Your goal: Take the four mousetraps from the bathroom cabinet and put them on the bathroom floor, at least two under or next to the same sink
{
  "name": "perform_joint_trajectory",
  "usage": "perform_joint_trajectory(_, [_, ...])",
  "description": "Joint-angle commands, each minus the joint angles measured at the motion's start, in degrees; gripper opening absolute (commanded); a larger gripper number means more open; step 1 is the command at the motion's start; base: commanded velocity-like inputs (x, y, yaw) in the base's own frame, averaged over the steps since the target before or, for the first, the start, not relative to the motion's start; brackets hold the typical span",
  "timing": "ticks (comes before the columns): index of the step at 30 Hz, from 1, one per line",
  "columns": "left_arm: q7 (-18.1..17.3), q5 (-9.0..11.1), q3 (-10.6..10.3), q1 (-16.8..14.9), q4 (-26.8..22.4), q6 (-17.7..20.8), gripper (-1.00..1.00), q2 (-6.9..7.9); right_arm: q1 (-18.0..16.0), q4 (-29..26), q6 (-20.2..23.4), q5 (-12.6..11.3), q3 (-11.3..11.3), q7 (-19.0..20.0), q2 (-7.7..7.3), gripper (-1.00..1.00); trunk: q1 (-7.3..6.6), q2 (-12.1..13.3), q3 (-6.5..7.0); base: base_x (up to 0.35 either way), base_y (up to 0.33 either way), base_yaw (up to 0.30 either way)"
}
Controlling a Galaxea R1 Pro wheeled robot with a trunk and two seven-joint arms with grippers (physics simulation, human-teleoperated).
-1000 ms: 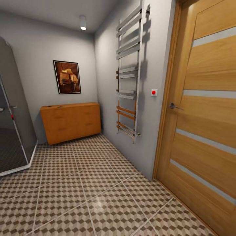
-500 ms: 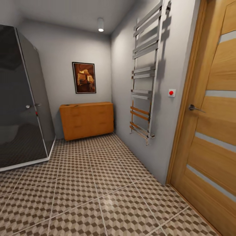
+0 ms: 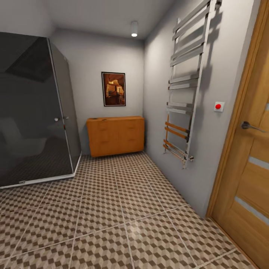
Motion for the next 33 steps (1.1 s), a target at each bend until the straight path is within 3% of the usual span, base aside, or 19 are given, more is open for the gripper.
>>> perform_joint_trajectory(1, [0.17, 0.51, -0.49, -0.05, 0.07, -0.19, 1.00, -0.02, -0.07, 0.18, -0.24, 0.57, -0.48, -0.31, -0.01, 1.00, -0.01, -0.03, -0.06, 0.000, 0.000, 0.280])
perform_joint_trajectory(17, [0.17, 0.52, -0.48, -0.05, 0.07, -0.18, 1.00, -0.02, -0.07, 0.18, -0.24, 0.56, -0.48, -0.31, -0.06, 1.00, -0.01, -0.03, -0.06, 0.001, 0.000, 0.263])
perform_joint_trajectory(33, [0.17, 0.51, -0.46, -0.05, 0.09, -0.02, 1.00, 0.27, -0.07, 0.18, -0.24, 0.56, -0.48, -0.31, -0.10, 1.00, -0.01, -0.03, -0.06, 0.215, 0.000, 0.047])
